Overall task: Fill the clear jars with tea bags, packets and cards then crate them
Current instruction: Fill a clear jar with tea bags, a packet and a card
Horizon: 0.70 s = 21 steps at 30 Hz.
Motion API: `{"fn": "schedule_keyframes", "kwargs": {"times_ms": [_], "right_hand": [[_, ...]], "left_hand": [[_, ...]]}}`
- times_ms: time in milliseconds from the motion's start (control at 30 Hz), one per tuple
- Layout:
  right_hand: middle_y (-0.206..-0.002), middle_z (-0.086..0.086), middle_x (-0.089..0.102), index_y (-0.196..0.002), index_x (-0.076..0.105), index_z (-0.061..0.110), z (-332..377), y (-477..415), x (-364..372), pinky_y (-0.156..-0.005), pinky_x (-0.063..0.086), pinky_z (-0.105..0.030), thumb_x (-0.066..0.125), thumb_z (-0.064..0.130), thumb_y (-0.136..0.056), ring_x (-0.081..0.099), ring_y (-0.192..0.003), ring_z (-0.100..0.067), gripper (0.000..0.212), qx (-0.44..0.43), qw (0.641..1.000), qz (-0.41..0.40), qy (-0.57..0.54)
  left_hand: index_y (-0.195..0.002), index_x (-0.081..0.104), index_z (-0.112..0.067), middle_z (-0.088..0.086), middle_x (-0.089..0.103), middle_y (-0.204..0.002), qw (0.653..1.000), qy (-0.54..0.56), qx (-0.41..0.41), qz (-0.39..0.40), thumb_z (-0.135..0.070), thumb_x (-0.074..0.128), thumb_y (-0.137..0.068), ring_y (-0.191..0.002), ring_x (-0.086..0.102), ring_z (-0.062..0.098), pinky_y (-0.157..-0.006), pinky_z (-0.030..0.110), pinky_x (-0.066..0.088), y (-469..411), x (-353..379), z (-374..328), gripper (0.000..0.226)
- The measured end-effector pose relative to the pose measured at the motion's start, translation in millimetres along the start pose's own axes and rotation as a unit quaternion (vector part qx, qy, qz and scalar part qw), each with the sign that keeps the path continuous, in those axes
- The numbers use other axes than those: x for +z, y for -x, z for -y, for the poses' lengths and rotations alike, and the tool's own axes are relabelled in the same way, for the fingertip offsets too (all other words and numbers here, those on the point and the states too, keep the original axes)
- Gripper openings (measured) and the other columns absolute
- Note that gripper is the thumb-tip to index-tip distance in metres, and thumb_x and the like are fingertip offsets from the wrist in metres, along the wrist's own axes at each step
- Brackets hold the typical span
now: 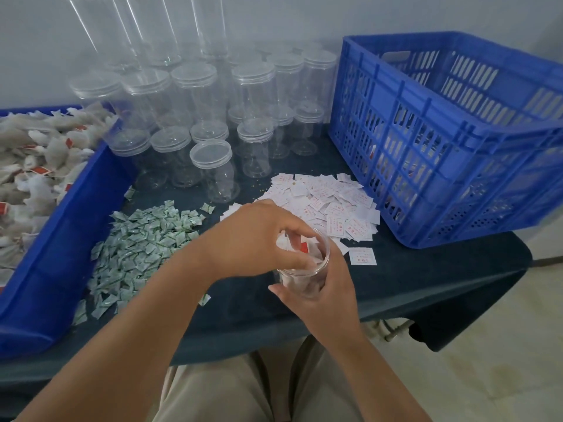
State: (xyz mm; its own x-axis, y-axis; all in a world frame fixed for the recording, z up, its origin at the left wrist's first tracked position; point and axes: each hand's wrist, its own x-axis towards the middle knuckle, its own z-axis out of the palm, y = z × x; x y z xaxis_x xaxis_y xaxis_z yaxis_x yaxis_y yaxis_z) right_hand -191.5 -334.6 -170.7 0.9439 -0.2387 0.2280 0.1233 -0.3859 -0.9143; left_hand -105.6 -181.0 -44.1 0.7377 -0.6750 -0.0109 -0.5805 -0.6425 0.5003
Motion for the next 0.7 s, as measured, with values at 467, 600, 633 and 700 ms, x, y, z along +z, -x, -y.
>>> {"fn": "schedule_keyframes", "kwargs": {"times_ms": [467, 600, 633, 700], "right_hand": [[-0.144, 0.02, 0.06, -0.151, 0.045, 0.039, -12.9, -1.6, 8.8, -0.11, 0.052, -0.028, 0.097, 0.057, -0.061, 0.056, -0.139, -0.009, 0.106, 0.013, 0.999, 0.019, -0.042], [-0.145, 0.018, 0.059, -0.154, 0.045, 0.032, -13.0, -1.0, 7.4, -0.113, 0.051, -0.036, 0.096, 0.058, -0.06, 0.055, -0.14, -0.008, 0.11, 0.013, 0.999, 0.02, -0.039], [-0.145, 0.018, 0.059, -0.154, 0.045, 0.034, -11.3, -0.1, 6.1, -0.113, 0.051, -0.035, 0.096, 0.058, -0.06, 0.054, -0.14, -0.008, 0.109, 0.012, 0.999, 0.026, -0.042], [-0.145, 0.018, 0.059, -0.152, 0.044, 0.044, -6.7, 2.7, 3.4, -0.112, 0.05, -0.031, 0.098, 0.054, -0.062, 0.054, -0.141, -0.011, 0.105, 0.004, 0.997, 0.053, -0.064]], "left_hand": [[-0.139, 0.054, -0.03, -0.002, 0.063, -0.132, 0.931, -0.078, -0.318, -0.16, -0.06, 0.083, -0.077, -0.122, 0.06, 0.025, -0.098, 0.045, 0.053, 29.6, 61.2, 93.0, 0.074], [-0.144, 0.053, -0.032, -0.011, 0.066, -0.11, 0.92, 0.05, -0.303, -0.245, -0.031, 0.085, -0.083, -0.101, 0.067, 0.012, -0.077, 0.026, 0.051, 29.7, 64.6, 92.7, 0.069], [-0.129, 0.063, -0.036, -0.012, 0.067, -0.092, 0.916, 0.079, -0.294, -0.262, -0.028, 0.08, -0.088, -0.088, 0.067, 0.009, -0.07, 0.024, 0.048, 29.5, 63.2, 89.9, 0.046], [-0.101, 0.07, -0.039, -0.016, 0.069, -0.085, 0.899, 0.161, -0.276, -0.301, -0.027, 0.071, -0.096, -0.081, 0.068, 0.003, -0.068, 0.027, 0.049, 30.1, 59.8, 81.1, 0.012]]}}
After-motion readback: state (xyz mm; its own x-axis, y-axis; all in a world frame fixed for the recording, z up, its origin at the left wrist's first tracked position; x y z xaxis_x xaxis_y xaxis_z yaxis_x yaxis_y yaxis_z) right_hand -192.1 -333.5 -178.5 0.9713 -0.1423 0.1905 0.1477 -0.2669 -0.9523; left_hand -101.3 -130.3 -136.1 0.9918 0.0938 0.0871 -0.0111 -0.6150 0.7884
